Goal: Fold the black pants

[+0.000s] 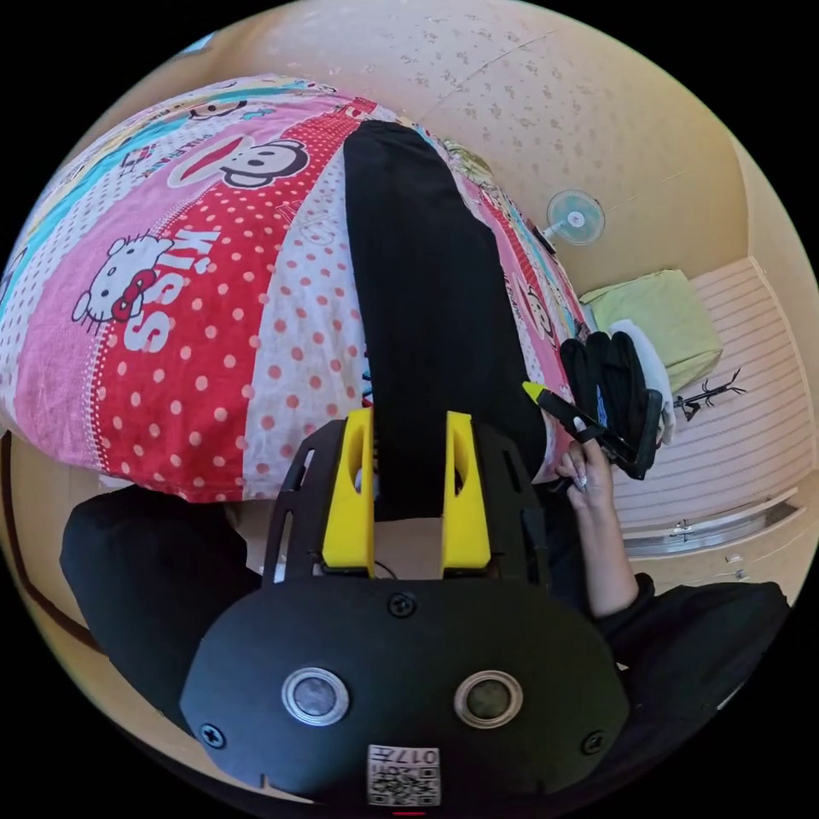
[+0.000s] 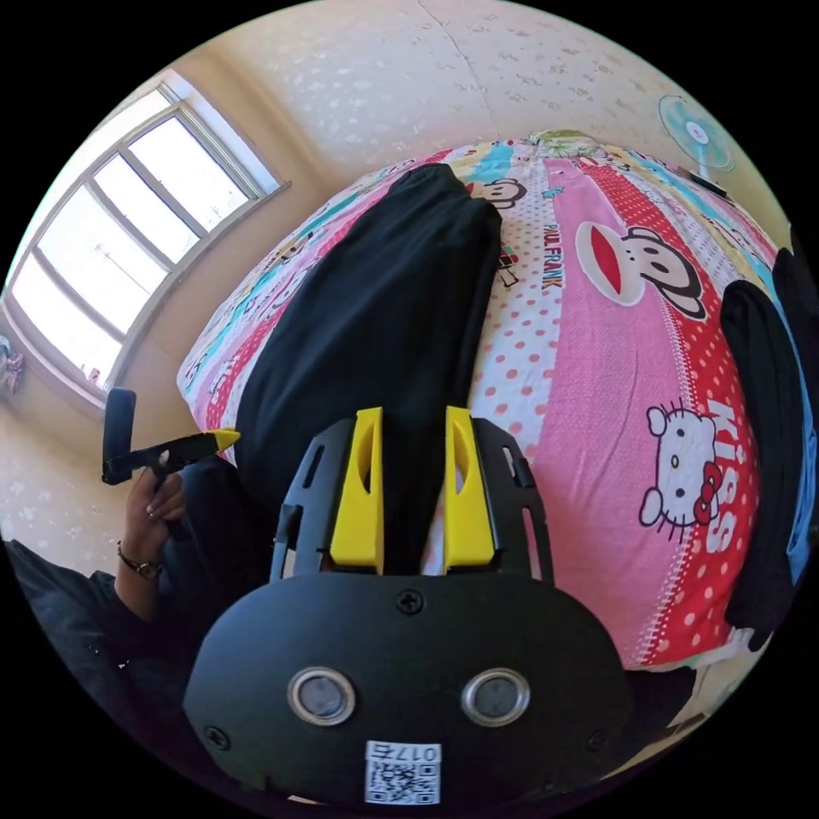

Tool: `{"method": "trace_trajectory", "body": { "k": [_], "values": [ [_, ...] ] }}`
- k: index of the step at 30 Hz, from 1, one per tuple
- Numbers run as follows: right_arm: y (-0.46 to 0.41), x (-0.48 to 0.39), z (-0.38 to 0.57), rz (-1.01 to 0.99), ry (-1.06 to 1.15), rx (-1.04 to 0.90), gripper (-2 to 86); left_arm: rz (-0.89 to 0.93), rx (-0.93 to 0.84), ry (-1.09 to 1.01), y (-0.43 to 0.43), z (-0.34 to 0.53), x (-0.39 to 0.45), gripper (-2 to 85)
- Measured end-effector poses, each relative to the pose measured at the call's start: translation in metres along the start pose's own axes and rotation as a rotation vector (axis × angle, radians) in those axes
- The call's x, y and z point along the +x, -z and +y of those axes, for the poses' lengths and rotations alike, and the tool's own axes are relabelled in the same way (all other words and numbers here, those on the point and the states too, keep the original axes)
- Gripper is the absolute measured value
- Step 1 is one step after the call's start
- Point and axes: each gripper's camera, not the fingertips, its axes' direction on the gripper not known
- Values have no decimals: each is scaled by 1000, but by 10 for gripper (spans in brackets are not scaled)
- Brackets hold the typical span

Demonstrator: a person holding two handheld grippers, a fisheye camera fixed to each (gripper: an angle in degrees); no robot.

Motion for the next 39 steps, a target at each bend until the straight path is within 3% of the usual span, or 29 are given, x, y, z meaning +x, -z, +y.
{"method": "trace_trajectory", "body": {
  "k": [4, 10, 13, 18, 22, 27, 34, 39],
  "values": [
    [12, -5, 6, 20, 41, 35, 33, 0, 26, 55, 15, -3, -5, 34],
    [72, 3, 0, 26, 36, 100, 24, 113, 32, -16, 36, -8, 4, 14],
    [58, 20, -3, 41, -2, 23, 29, 60, -34, 47, 22, -11, -8, 35],
    [86, 41, -11, 4, -34, 45, 74, 113, 92, 97, 52, -15, -29, 139],
    [101, 87, -25, -223, -118, 52, 116, 189, 102, 62, 60, -53, -51, 140],
    [85, 154, -56, -663, -250, 5, 143, 270, 93, 55, 54, -99, -68, 136],
    [64, 152, -109, -721, -237, -124, 134, 323, -24, 92, 40, -141, -74, 125],
    [63, 139, -116, -712, -193, -152, 37, 402, -45, 116, 28, -130, -72, 54]
  ]
}}
